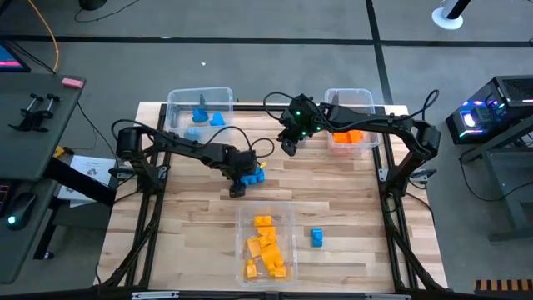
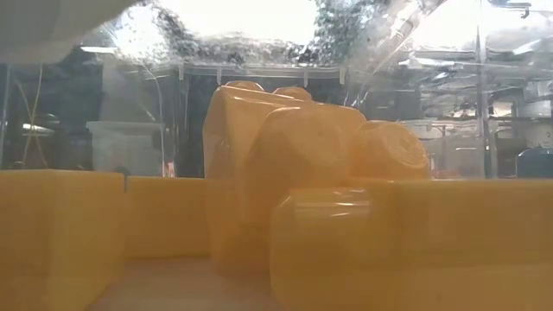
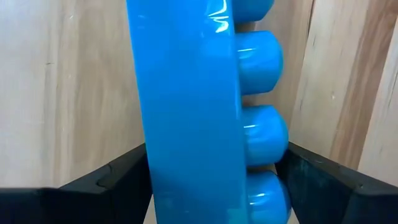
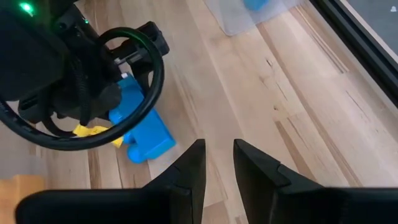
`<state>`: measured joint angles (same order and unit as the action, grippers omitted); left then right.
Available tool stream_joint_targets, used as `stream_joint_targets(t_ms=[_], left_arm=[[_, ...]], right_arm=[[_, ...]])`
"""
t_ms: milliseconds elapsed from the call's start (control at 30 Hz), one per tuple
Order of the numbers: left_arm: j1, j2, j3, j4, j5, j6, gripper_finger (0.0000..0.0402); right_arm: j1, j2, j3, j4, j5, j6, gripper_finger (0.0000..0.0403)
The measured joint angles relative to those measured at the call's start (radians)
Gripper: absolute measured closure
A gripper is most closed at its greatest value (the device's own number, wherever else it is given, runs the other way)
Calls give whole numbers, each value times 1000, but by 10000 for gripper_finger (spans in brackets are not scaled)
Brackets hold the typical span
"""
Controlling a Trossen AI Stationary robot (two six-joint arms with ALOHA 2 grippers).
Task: Sort blocks
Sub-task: Put the blue game piece into the top left transparent bin
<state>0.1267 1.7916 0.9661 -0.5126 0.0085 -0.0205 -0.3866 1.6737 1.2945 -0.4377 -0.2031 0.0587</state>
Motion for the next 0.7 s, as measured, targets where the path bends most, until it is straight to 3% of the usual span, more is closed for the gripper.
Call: stream_joint_targets(t_ms=[200,333,400,500,600,700], left_arm=[[-5,-27,1,-27,-11,-1,173],[7,-107,24,-68,68,-1,174],[20,-185,54,-71,128,5,174],[45,-319,89,-129,141,8,174],[83,-480,145,-145,53,25,174],[146,-614,159,-183,-214,33,173]], right_arm=[[0,0,0,0,0,0,324],[0,0,0,0,0,-7,324],[0,0,0,1,0,-17,324],[-6,0,0,3,0,-26,324],[-22,0,0,16,-4,-24,324],[-47,0,0,30,-3,-10,324]])
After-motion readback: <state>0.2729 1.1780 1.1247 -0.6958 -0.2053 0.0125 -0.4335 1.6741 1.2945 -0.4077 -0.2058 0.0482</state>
